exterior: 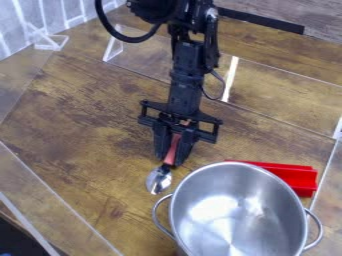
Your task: Move the pink spoon to the right side of the table
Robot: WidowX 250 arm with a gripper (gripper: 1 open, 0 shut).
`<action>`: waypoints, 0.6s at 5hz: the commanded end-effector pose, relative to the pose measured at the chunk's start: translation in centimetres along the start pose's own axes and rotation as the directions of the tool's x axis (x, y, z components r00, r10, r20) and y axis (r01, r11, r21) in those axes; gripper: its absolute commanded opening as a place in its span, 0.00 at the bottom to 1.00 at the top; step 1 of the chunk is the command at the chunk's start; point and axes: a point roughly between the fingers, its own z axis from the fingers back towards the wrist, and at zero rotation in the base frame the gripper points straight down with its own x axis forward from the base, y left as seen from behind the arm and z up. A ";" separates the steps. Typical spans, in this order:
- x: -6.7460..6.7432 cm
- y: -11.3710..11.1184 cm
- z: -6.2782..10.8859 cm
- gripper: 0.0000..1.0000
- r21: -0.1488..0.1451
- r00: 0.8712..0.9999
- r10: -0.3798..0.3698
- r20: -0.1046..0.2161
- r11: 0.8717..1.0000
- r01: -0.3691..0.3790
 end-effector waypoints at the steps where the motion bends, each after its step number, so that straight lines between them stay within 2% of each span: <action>1: -0.4 -1.1 5.7 0.00 -0.003 0.987 -0.062 0.146 0.998 0.064; 2: -0.7 -1.5 9.3 0.00 0.044 0.975 -0.126 0.183 0.992 0.120; 3: -0.3 -2.7 12.7 0.00 0.120 0.944 -0.255 0.209 0.965 0.234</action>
